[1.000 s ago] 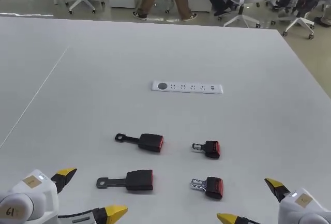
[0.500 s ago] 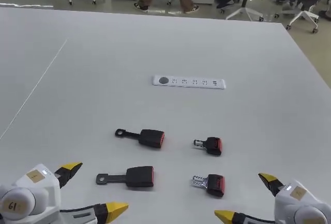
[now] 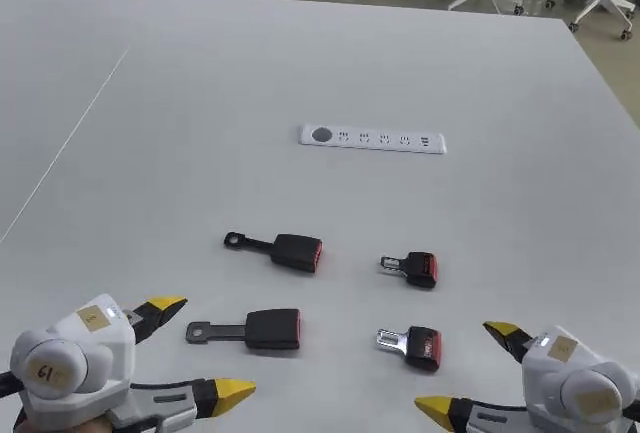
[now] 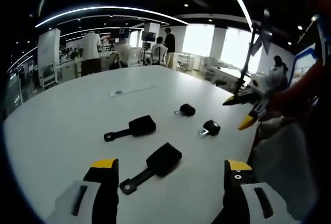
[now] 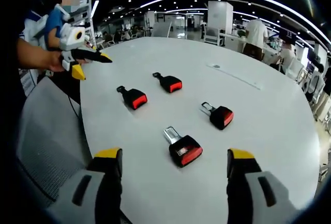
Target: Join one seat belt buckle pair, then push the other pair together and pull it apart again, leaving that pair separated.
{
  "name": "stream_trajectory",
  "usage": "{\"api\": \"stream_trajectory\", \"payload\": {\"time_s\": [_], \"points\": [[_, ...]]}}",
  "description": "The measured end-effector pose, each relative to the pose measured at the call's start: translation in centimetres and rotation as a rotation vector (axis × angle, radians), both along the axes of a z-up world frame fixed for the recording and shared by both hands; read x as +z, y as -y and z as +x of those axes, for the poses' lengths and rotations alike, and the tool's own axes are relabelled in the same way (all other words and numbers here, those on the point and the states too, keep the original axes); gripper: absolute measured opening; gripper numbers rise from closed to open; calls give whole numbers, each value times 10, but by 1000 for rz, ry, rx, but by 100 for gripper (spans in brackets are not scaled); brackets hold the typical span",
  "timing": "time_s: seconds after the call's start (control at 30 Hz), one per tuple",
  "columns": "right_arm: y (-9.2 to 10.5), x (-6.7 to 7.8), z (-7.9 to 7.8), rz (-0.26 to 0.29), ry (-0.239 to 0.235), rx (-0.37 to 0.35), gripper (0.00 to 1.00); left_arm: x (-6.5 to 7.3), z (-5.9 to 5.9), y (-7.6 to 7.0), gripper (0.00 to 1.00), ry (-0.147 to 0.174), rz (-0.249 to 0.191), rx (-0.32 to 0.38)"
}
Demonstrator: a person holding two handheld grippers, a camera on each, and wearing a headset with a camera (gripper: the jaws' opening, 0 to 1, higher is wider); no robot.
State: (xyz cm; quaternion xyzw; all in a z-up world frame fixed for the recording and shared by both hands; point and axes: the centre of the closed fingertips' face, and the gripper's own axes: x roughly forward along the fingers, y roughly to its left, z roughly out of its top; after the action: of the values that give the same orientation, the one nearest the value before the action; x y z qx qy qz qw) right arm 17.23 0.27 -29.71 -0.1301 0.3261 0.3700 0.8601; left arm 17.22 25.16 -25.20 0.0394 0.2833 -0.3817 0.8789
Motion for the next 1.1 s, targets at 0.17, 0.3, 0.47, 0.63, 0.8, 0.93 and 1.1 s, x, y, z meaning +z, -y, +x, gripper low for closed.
{"api": "stream_trajectory", "payload": {"time_s": [0.17, 0.3, 0.47, 0.63, 0.8, 0.93, 1.1], "points": [[-5, -9, 5, -12, -33, 53, 83, -11, 7, 3, 82, -32, 13, -57], [-9, -14, 11, -13, -67, 89, 80, -20, 14, 4, 81, -39, 35, -98], [-13, -20, 18, -15, -100, 144, 77, -31, 23, 7, 76, -60, 55, -148], [-13, -31, 24, -58, -124, 213, 74, -39, 33, 9, 73, -63, 107, -215], [-10, -44, 29, -85, -161, 260, 71, -56, 41, 15, 68, -69, 130, -269], [-10, -51, 28, -99, -195, 304, 67, -69, 43, 22, 65, -80, 190, -337], [-13, -57, 28, -126, -214, 363, 62, -80, 48, 26, 64, -101, 202, -369]]}}
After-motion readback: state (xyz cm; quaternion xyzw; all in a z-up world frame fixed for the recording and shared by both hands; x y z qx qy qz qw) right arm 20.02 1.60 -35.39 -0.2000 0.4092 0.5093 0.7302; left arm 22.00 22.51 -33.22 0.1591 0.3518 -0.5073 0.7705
